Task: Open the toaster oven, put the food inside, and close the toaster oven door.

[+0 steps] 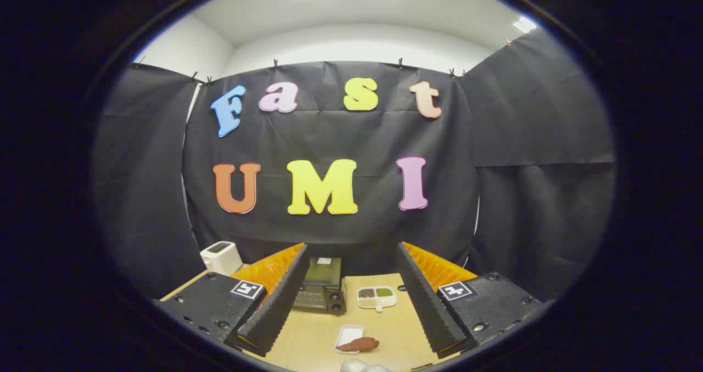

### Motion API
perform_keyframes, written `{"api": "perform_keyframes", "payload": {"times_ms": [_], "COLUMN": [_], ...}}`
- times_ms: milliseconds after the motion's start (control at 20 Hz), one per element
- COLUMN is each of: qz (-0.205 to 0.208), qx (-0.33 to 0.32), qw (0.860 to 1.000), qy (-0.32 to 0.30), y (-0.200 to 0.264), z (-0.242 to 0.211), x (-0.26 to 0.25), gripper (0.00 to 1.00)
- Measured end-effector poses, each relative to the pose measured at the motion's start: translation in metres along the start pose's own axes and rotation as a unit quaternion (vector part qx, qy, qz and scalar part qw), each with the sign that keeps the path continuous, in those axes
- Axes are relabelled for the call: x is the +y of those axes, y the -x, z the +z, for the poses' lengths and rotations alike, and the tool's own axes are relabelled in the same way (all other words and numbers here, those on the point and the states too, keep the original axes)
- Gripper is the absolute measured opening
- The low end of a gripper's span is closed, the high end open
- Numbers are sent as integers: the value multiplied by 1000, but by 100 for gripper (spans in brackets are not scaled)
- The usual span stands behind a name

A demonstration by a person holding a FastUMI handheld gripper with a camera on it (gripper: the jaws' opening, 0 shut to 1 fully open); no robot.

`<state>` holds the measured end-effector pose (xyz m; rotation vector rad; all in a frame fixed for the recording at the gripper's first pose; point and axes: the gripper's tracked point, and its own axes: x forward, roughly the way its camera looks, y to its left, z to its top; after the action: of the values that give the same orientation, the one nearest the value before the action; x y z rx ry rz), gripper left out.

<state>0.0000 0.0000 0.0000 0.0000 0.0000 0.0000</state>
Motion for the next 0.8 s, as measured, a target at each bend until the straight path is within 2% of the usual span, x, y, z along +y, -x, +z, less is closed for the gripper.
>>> {"api": "perform_keyframes", "payload": {"times_ms": [350, 800], "qz": [-8, -1], "qx": [7, -19], "qw": [1000, 1000], "qy": [1, 11], "y": [5, 0], "z": [-2, 8], "x": [4, 19], "gripper": [100, 100]}}
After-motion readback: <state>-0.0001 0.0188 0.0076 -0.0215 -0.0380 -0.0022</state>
